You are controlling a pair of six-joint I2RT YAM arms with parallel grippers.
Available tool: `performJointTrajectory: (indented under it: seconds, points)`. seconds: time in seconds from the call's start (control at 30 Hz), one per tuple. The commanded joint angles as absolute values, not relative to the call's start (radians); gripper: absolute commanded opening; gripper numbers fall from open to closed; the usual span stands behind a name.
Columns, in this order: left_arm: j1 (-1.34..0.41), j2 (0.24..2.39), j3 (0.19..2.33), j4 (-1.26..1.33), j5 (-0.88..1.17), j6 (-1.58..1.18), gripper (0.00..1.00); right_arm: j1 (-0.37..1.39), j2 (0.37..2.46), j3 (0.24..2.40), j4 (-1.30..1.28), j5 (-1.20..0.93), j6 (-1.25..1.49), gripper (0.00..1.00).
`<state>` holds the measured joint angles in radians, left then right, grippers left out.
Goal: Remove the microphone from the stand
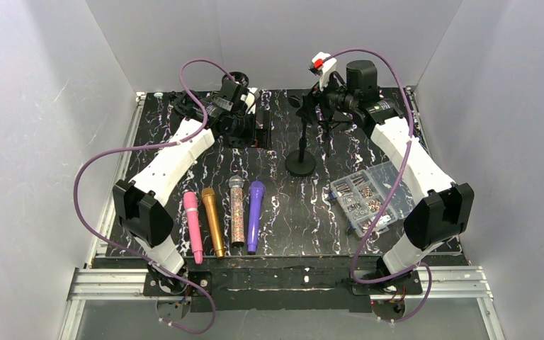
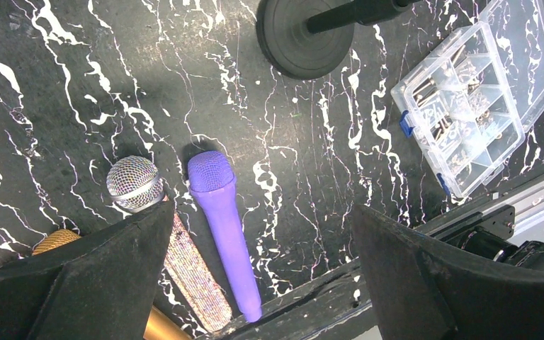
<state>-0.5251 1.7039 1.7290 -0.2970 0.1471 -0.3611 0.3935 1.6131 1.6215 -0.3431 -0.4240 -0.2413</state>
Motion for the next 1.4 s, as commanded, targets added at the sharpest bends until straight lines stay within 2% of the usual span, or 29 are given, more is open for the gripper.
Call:
performJointTrajectory:
  seconds: [0.0,0.37,0.9,1.2,1.37]
  points:
    - [-0.513,1.645,1.732,-0.350,0.173,-0.366,0.98,0.402,1.591,1.672,-0.331,-0.412,-0.241,0.83]
    - [-0.495,1.633,1.730,-0.336,0.190,-0.367,0.98,0.407,1.646,1.734,-0.350,-0.416,-0.246,0.86]
    - [-0.473,1.633,1.709,-0.330,0.229,-0.380,0.98,0.422,1.686,1.656,-0.307,-0.463,-0.244,0.77]
    - [-0.468,1.629,1.702,-0.330,0.233,-0.384,0.98,0.425,1.704,1.654,-0.301,-0.466,-0.245,0.60]
    - [-0.465,1.628,1.700,-0.330,0.237,-0.391,0.98,0.425,1.707,1.654,-0.306,-0.455,-0.257,0.42]
